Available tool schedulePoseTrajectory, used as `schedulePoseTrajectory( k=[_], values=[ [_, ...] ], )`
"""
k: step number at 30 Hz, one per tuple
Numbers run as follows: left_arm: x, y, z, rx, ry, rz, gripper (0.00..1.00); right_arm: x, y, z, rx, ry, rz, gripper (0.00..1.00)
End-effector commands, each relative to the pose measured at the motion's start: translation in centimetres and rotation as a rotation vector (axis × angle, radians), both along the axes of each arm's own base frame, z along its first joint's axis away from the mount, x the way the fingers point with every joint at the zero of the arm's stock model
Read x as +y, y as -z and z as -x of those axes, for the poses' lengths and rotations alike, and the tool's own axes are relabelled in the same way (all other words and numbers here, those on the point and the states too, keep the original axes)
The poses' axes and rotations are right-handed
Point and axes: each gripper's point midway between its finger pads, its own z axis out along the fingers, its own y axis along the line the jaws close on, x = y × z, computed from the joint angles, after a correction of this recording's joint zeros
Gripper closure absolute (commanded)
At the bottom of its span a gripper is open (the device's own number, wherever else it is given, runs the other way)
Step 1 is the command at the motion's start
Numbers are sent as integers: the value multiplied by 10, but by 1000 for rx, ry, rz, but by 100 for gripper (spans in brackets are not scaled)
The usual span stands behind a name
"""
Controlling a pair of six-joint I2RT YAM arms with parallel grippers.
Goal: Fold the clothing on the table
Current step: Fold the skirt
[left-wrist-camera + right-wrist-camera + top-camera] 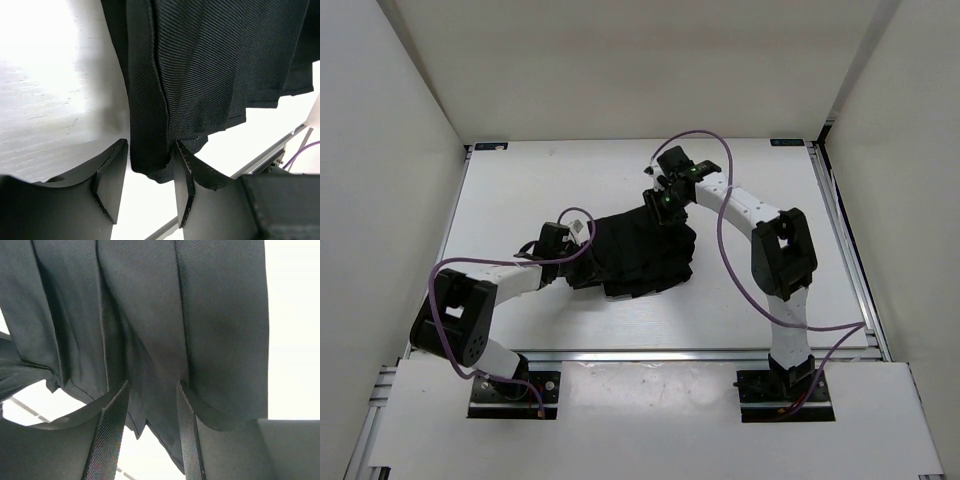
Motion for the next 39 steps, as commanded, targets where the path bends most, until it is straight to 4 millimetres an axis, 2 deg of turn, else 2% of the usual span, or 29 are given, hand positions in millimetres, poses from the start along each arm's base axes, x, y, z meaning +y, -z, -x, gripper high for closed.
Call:
schedulePoseTrajectory(
  k=[1, 6, 8, 12, 18, 20, 23, 25, 26, 27, 28, 29, 31, 34, 36, 37, 39],
  values=[
    [1, -15, -5, -41, -5, 24, 49, -17, -28, -5, -132, 3, 84, 52],
    [2, -14, -4, -44, -13, 28, 48, -29, -44, -10, -201, 22, 87, 51],
    [1, -14, -3, -41, -16, 37, 48, -38, -37, -11, -177, 36, 95, 51],
    [0, -13, -1, -35, -8, 34, 49, -31, -21, -1, -99, 19, 39, 52],
    [1, -16, -3, -47, -15, 36, 48, -10, 5, 16, -7, -31, -4, 55],
    [4, -12, -2, -39, -20, 26, 48, -1, 1, 21, 16, -40, -42, 57],
    [5, -10, 1, -36, -25, 28, 49, 4, 2, 25, 29, -54, -63, 75],
    [5, -12, -2, -44, -31, 36, 49, 2, 0, 24, 24, -45, -51, 100],
    [4, -12, 0, -38, -27, 37, 49, 1, -2, 27, 28, -45, -41, 100],
    [4, -13, -1, -41, -29, 39, 49, 3, -10, 27, 8, -49, -51, 100],
    [5, -13, -2, -44, -29, 37, 49, -3, -22, 25, -28, -38, -43, 100],
    [4, -13, -1, -41, -25, 40, 49, -3, -28, 30, -41, -50, -39, 100],
    [6, -12, 0, -40, -31, 36, 48, -12, -53, 37, -79, -46, -52, 100],
    [9, -11, 1, -36, -39, 40, 50, -29, -62, 63, -45, -45, -55, 100],
    [10, -7, 5, -27, -40, 36, 53, -47, -40, 93, 36, -54, 4, 100],
    [12, -7, 5, -28, -44, 35, 54, -50, -36, 102, 47, -68, 16, 100],
    [11, -6, 8, -23, -41, 36, 56, -68, -9, 132, 135, -73, 62, 100]
  ],
)
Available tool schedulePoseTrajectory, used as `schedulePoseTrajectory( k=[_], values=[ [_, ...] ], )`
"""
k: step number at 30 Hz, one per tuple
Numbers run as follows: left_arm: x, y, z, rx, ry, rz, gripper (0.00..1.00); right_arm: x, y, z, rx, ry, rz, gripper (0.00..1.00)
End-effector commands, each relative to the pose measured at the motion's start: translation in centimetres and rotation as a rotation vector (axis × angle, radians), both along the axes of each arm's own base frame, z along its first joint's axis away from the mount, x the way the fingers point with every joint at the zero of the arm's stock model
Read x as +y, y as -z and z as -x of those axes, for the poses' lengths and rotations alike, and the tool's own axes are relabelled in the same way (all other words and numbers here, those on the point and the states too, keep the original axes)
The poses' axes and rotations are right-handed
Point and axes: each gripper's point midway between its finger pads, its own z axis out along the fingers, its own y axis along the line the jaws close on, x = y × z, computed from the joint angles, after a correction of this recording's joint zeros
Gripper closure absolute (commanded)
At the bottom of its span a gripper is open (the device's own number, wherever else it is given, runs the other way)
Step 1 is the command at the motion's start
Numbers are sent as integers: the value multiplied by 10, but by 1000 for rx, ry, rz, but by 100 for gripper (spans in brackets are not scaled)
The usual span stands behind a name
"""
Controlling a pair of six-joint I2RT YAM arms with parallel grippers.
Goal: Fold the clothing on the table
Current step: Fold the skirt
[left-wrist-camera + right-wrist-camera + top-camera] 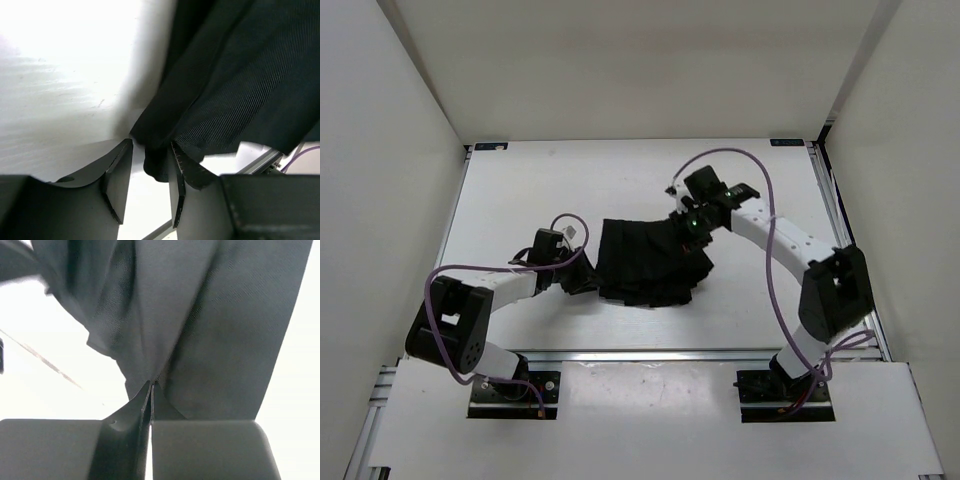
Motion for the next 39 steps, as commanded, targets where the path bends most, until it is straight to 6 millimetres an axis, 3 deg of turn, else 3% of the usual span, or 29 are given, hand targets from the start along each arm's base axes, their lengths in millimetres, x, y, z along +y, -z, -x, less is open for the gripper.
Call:
schedulePoseTrajectory(
  k=[1, 5, 10, 12, 14, 16, 18, 21, 23, 24, 26, 27, 28, 31, 34, 36, 39],
  values=[
    [-1, -11, -1, -41, 2, 28, 56, -32, 47, 64, 198, -36, 119, 100],
    [2, -5, 6, -25, 0, 22, 58, -44, 74, 96, 314, -74, 156, 100],
    [4, -6, 5, -26, -8, 27, 59, -43, 103, 122, 433, -173, 178, 98],
    [7, -10, 2, -25, -20, 35, 60, -41, 108, 126, 472, -181, 171, 76],
    [9, -20, -6, -51, -25, 46, 60, -35, 94, 121, 455, -185, 131, 73],
    [10, -33, -13, -75, -20, 59, 61, -28, 65, 105, 368, -161, 88, 68],
    [4, -56, -24, -115, 0, 111, 60, -29, 29, 83, 259, -111, 50, 58],
    [-17, -100, -37, -189, 65, 212, 64, -32, -13, 63, 202, -44, -32, 55],
    [-34, -131, -44, -249, 122, 253, 68, -33, -21, 58, 189, -8, -83, 56],
    [-45, -138, -40, -252, 162, 274, 72, -35, -23, 56, 179, 7, -95, 55],
    [-62, -153, -40, -269, 209, 333, 85, -35, -16, 54, 181, 40, -107, 57],
    [-74, -160, -37, -281, 230, 370, 96, -36, -9, 53, 189, 59, -113, 59],
    [-83, -158, -33, -273, 249, 381, 100, -37, -7, 50, 194, 82, -117, 63],
    [-106, -130, -26, -219, 262, 377, 100, -32, 13, 46, 243, 117, -176, 76],
    [-119, -92, -13, -123, 267, 367, 100, -27, 40, 47, 329, 153, -235, 87],
    [-117, -55, -7, -52, 242, 300, 100, -23, 50, 42, 354, 180, -271, 90],
    [-101, -18, -5, 3, 169, 206, 100, -28, 77, 42, 433, 236, -267, 94]
  ],
)
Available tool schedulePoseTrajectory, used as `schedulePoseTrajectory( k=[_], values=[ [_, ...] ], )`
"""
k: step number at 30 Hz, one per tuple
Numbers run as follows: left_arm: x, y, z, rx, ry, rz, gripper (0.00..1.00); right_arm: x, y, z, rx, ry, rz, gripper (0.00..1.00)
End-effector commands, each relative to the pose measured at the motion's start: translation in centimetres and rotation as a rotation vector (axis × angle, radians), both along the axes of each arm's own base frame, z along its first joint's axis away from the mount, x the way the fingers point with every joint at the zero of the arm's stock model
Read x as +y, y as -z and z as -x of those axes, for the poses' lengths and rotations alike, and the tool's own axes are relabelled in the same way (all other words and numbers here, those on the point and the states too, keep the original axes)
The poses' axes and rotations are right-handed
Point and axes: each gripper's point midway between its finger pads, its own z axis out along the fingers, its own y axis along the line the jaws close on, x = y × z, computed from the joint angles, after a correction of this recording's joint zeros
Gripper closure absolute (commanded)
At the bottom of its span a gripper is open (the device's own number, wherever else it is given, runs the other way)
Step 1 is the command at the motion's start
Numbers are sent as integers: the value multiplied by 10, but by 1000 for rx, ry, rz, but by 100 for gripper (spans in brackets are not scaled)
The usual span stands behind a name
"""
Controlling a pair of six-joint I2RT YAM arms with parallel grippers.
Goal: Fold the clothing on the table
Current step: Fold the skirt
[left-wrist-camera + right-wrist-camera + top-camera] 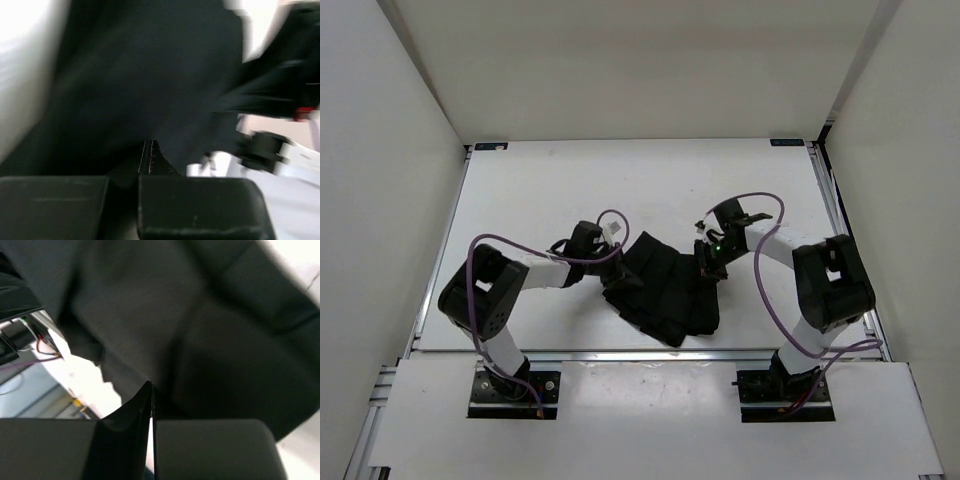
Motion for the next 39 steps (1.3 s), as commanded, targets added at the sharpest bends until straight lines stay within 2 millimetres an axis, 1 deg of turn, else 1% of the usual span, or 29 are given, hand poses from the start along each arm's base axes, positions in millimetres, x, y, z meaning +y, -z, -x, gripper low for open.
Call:
schedulePoseTrajectory(
  k=[1, 3, 5, 7, 10, 12, 14, 15, 16, 17, 18, 20, 21, 23, 24, 25, 27, 28, 29, 30, 31, 32, 33, 34, 35, 36, 37, 38, 39],
  values=[
    [20, 26, -5, 15, -88, -88, 100, 12, 4, -19, 2, 57, -89, 94],
    [33, 38, -5, 15, -122, -159, 100, 10, 16, -19, 39, 68, -67, 94],
    [47, 49, -2, 24, -129, -224, 100, 11, 18, -24, 55, 82, -70, 95],
    [56, 55, 1, 33, -138, -250, 100, 13, 26, -24, 77, 76, -58, 95],
    [61, 56, 5, 42, -159, -245, 100, 13, 34, -40, 97, 93, -38, 95],
    [63, 56, 4, 40, -171, -250, 100, 16, 31, -69, 70, 101, -26, 97],
    [65, 54, -5, 37, -191, -252, 100, 23, 28, -106, 33, 104, -23, 97],
    [63, 53, -10, 33, -191, -245, 100, 23, 29, -113, 27, 105, -4, 98],
    [62, 48, -19, 25, -203, -228, 100, 24, 29, -133, 9, 118, 14, 98],
    [62, 51, -20, 42, -202, -224, 100, 29, 25, -153, -22, 119, 6, 97],
    [60, 46, -30, 40, -210, -208, 100, 29, 21, -159, -28, 123, 13, 98],
    [54, 40, -39, 38, -202, -183, 100, 34, 6, -187, -74, 135, -7, 98],
    [49, 31, -45, 22, -193, -157, 100, 35, 1, -186, -69, 123, -18, 97],
    [46, 11, -57, -23, -191, -113, 99, 41, -29, -187, -146, 96, -35, 96],
    [46, -6, -63, -54, -193, -74, 96, 42, -49, -182, -188, 92, -45, 94],
    [46, -22, -65, -73, -179, -32, 94, 40, -57, -182, -224, 87, -38, 91],
    [49, -55, -77, -125, -181, 46, 86, 38, -91, -160, -312, 78, -43, 86],
    [56, -70, -83, -151, -192, 75, 84, 29, -113, -157, -381, 100, -42, 81],
    [60, -83, -83, -176, -194, 96, 73, 20, -104, -150, -375, 125, -11, 76],
    [70, -87, -85, -181, -207, 107, 60, 9, -108, -135, -385, 150, 2, 71],
    [82, -96, -86, -199, -223, 119, 55, -7, -106, -126, -401, 184, 29, 66],
    [88, -102, -82, -230, -227, 126, 53, -13, -107, -119, -395, 202, 24, 65],
    [105, -94, -81, -214, -260, 113, 49, -27, -104, -106, -379, 233, 21, 62],
    [114, -93, -78, -214, -281, 91, 50, -41, -106, -101, -374, 272, 17, 60],
    [129, -82, -76, -228, -319, 31, 52, -47, -94, -87, -340, 283, 8, 60],
    [137, -61, -63, -180, -321, -35, 58, -58, -89, -78, -332, 314, -1, 60],
    [149, -48, -56, -172, -340, -113, 73, -71, -81, -69, -324, 347, 6, 60],
    [157, -37, -50, -166, -367, -170, 82, -76, -80, -66, -326, 362, 0, 60],
    [162, -21, -35, -134, -358, -211, 93, -87, -75, -61, -330, 393, 7, 60]
  ],
)
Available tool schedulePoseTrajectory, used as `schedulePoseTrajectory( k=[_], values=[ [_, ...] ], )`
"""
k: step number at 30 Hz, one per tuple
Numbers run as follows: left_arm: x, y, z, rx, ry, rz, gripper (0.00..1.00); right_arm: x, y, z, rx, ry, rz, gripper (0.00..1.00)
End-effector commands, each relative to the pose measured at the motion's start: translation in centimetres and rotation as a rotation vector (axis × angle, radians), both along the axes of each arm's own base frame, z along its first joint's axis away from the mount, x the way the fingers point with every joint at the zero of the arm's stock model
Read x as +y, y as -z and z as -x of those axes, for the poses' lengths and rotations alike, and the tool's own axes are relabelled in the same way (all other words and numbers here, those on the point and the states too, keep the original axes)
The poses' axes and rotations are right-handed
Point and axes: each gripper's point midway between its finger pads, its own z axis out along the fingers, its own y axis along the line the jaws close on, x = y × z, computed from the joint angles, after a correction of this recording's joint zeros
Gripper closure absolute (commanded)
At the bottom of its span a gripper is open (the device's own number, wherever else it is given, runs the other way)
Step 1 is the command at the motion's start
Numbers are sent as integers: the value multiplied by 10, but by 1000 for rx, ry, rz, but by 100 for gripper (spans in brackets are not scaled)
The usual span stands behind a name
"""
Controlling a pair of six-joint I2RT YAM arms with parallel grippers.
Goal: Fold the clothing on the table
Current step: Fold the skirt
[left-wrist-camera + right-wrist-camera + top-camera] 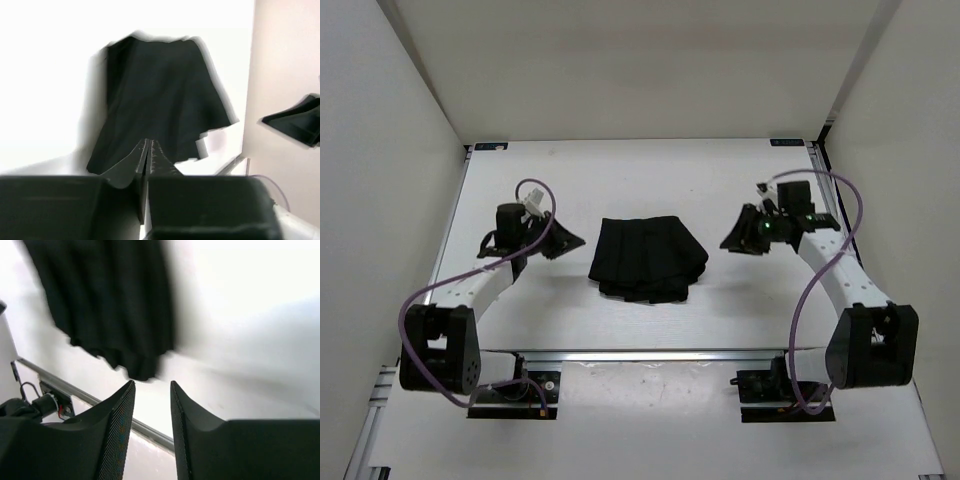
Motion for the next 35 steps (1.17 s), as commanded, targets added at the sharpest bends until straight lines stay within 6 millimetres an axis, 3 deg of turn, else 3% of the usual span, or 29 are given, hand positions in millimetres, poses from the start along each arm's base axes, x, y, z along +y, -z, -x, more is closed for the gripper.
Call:
schedulePoseTrajectory(
  k=[1, 5, 6, 7, 9, 10, 12, 17, 23, 35],
  values=[
    [22, 64, 50, 168, -6, -191, 100, -27, 29, 20, 55, 81, -2, 60],
    [42, 89, 81, 225, -60, -303, 100, -59, 34, 22, 28, 177, -9, 58],
    [48, 93, 88, 240, -72, -323, 91, -62, 35, 24, 25, 179, -11, 58],
    [55, 103, 97, 271, -85, -341, 74, -67, 39, 26, 38, 191, -5, 55],
    [63, 102, 101, 265, -106, -350, 59, -73, 46, 29, 57, 193, 8, 55],
    [66, 108, 107, 278, -96, -366, 45, -73, 47, 29, 54, 189, 17, 55],
    [57, 105, 114, 253, -19, -360, 2, -70, 52, 32, 67, 181, 22, 55],
    [45, 94, 115, 232, 39, -359, 2, -56, 56, 37, 77, 141, 2, 55],
    [52, 76, 104, 174, 6, -376, 1, -53, 58, 42, 82, 142, -17, 55],
    [48, 81, 110, 183, 37, -366, 1, -50, 65, 48, 112, 139, -27, 55]
  ],
)
